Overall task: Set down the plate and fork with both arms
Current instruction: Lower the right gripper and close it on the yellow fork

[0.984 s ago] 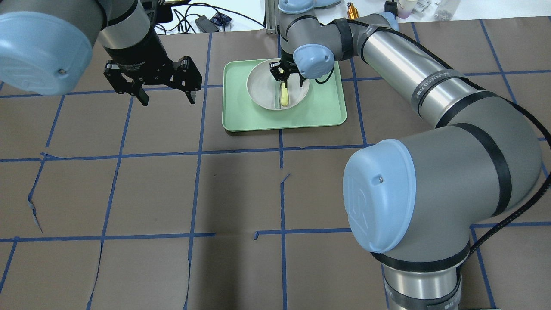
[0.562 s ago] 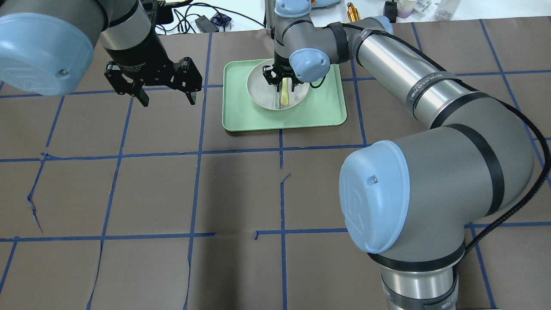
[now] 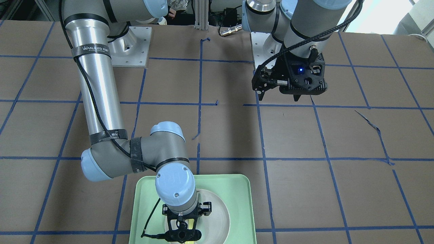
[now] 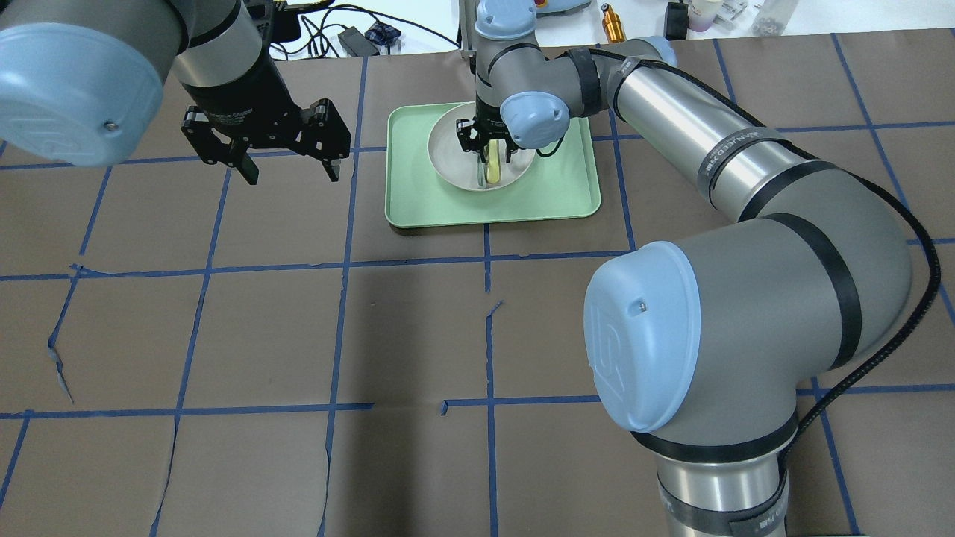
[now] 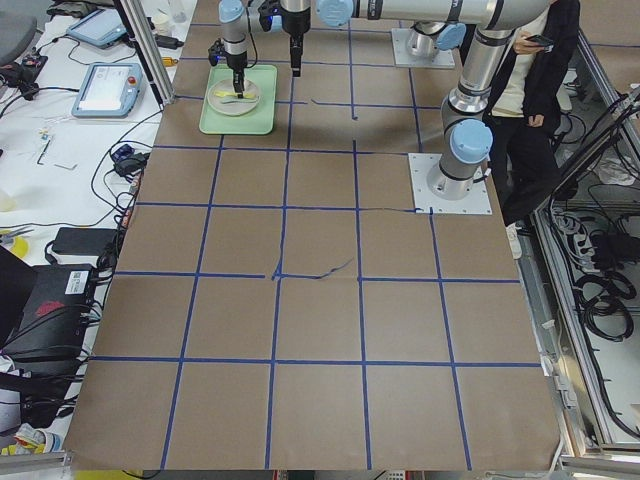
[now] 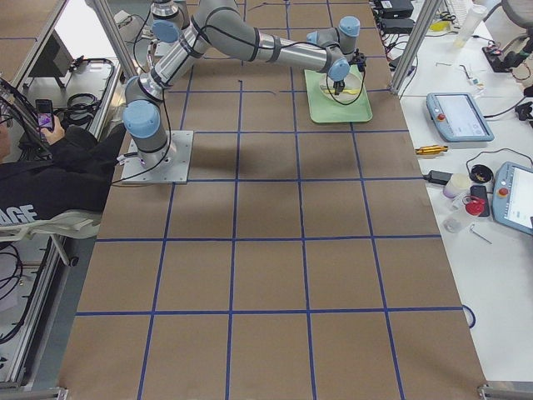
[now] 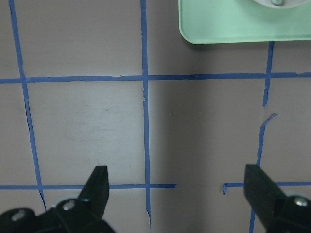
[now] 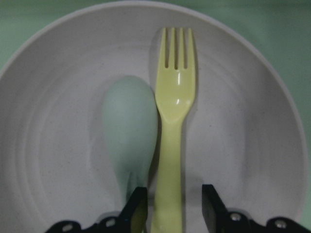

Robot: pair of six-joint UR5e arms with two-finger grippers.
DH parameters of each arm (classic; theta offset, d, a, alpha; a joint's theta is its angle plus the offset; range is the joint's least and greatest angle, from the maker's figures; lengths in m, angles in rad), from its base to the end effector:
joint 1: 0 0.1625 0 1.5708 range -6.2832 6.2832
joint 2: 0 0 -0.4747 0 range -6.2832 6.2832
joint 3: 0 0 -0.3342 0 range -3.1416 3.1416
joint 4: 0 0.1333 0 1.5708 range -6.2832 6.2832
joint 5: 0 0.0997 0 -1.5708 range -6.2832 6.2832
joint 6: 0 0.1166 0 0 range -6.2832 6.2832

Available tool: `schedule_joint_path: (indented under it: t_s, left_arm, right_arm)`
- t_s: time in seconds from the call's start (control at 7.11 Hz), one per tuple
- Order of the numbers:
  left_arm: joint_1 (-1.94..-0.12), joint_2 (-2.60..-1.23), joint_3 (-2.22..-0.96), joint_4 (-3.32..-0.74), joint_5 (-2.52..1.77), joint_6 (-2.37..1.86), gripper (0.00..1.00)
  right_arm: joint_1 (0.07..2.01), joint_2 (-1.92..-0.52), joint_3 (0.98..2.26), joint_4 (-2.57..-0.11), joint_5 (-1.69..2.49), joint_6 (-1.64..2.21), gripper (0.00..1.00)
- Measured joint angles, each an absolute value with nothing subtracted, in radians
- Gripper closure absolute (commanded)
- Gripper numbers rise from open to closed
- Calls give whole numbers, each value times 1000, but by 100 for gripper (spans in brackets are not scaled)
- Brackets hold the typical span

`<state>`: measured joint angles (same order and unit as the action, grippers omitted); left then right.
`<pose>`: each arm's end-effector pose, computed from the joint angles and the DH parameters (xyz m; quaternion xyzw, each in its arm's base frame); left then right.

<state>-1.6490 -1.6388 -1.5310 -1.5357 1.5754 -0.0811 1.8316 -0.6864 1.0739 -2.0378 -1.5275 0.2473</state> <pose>-0.1688 -0.4550 0.5108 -0.0015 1.0000 -0.0036 0.0020 0.3362 -0.7230 0.2289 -0.0076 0.9989 -0.0330 0.0309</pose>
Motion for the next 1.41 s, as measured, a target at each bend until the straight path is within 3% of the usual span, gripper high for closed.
schedule_joint_path:
  t_s: [1.41]
  left_arm:
    - [-1649, -1640, -1531, -1536, 1575, -80, 0]
  right_arm:
    - [1824, -686, 1064, -2049, -1540, 243, 53]
